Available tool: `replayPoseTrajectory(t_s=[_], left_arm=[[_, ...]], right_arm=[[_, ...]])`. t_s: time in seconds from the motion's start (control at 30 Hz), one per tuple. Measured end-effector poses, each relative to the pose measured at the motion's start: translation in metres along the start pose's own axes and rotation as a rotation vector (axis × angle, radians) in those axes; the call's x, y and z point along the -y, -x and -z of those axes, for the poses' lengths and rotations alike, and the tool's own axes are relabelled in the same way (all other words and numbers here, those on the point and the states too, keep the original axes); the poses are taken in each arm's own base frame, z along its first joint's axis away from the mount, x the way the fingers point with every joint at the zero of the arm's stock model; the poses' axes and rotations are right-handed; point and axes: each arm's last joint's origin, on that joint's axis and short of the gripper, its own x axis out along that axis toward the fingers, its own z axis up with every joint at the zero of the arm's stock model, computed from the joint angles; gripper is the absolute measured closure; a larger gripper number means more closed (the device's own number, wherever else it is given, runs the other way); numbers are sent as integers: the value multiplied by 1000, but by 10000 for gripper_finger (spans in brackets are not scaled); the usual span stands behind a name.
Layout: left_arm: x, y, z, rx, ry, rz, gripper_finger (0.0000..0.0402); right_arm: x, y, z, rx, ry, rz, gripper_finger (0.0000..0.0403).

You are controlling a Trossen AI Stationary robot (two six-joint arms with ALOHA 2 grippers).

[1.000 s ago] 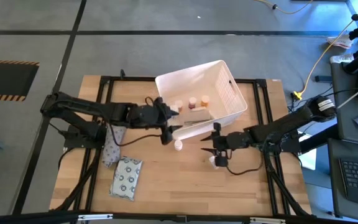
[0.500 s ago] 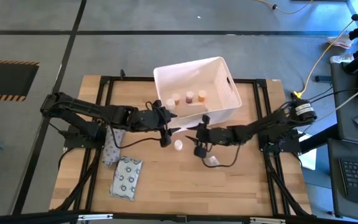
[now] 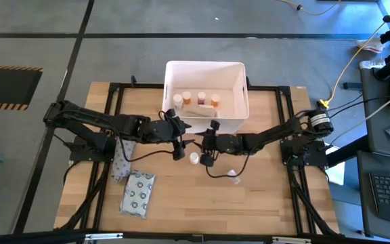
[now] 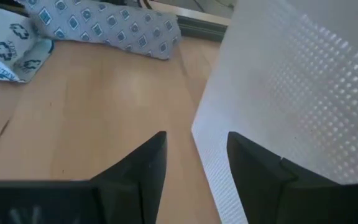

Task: Pick & place medical supplies in basket/bin
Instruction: Adjust the white bin on the table, then put the transparent pill bottle into the white bin

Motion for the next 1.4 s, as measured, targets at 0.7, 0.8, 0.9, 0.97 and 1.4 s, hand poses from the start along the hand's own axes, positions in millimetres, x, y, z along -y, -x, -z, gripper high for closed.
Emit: replayPoseTrajectory(t_s=[0.7, 0.8, 0.9, 0.97, 1.4], left_arm=[[-16, 49, 44, 297, 36, -26, 148], [-16, 52, 59, 392, 43, 5, 147], [-15, 54, 70, 438, 31, 19, 146], [-15, 53, 75, 444, 15, 29, 147], [-13, 46, 92, 399, -16, 33, 147]], right_arm=[[-15, 123, -14, -540, -397, -409, 232], [-20, 133, -5, -674, -502, -351, 232], [-20, 138, 1, -793, -636, -314, 232], [-17, 138, 3, -840, -696, -292, 232], [-19, 108, 25, -920, -661, -172, 232]])
